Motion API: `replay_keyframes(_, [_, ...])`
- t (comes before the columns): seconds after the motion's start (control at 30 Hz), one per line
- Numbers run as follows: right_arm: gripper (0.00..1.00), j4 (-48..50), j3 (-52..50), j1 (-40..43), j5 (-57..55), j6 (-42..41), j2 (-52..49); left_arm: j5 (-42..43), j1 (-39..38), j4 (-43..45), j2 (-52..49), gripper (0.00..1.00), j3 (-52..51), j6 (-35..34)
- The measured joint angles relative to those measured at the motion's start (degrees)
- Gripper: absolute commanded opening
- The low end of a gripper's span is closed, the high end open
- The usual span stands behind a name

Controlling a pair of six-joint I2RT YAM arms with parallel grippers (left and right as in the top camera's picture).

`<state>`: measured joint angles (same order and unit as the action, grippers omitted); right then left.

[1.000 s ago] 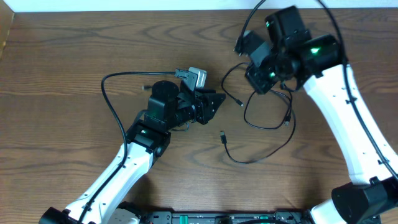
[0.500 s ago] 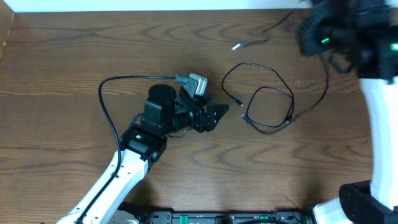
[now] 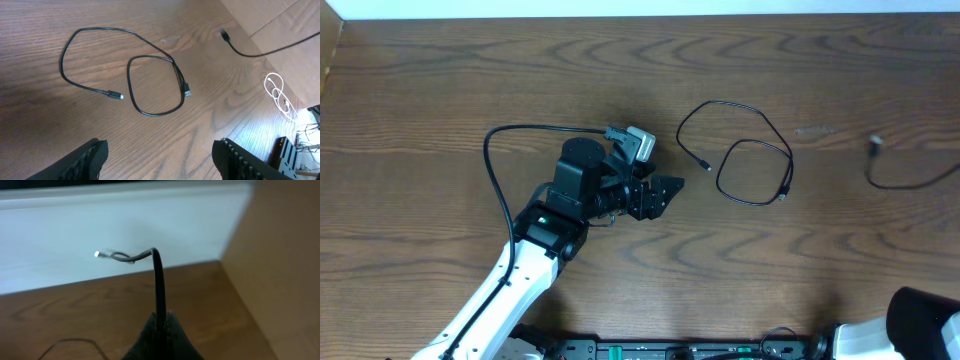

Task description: Untangle cables

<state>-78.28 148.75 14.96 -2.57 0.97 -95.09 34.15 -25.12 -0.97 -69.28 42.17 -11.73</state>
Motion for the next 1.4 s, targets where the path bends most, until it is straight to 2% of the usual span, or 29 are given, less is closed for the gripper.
replay_keyframes(0.13, [0.01, 2.3, -1.7, 5.4, -1.6, -4.1, -1.5, 0.0, 0.0, 0.6, 0.0, 0.74, 0.0, 0.1])
replay_keyframes(0.2, [0.01, 4.0, -2.7, 7.6, -2.0, -6.7, -2.1, -0.2, 0.0, 2.3, 0.0, 0.79, 0.0, 0.3])
replay_keyframes(0.33, [0.01, 7.1, -3.8, 10.1, -2.7, -10.0, -3.9, -0.7, 0.0, 5.0, 0.0, 0.79, 0.0, 0.2])
replay_keyframes(0.47, [0.01, 7.5, -3.8, 10.7, -6.1, -11.5, -6.5, -1.5, 0.0, 3.9, 0.0, 0.8, 0.0, 0.0])
replay_keyframes(0.7, [0.01, 9.5, -4.1, 11.8, -15.5, -12.2, -11.3, -3.0, 0.0, 1.0, 0.0, 0.8, 0.0, -0.5])
replay_keyframes(0.93, [0.01, 12.3, -4.1, 20.8, -18.7, -10.9, -15.7, -7.3, -2.3, 1.0, 0.0, 0.81, 0.0, -0.5])
replay_keyframes(1.23, [0.01, 13.9, -4.2, 32.8, -15.6, -8.5, -18.1, -13.3, -7.3, 2.1, 0.0, 0.82, 0.0, -0.5])
replay_keyframes(1.4, [0.01, 13.8, -4.2, 33.9, -14.0, -7.6, -18.9, -15.0, -7.5, 2.6, 0.0, 0.83, 0.0, -0.5])
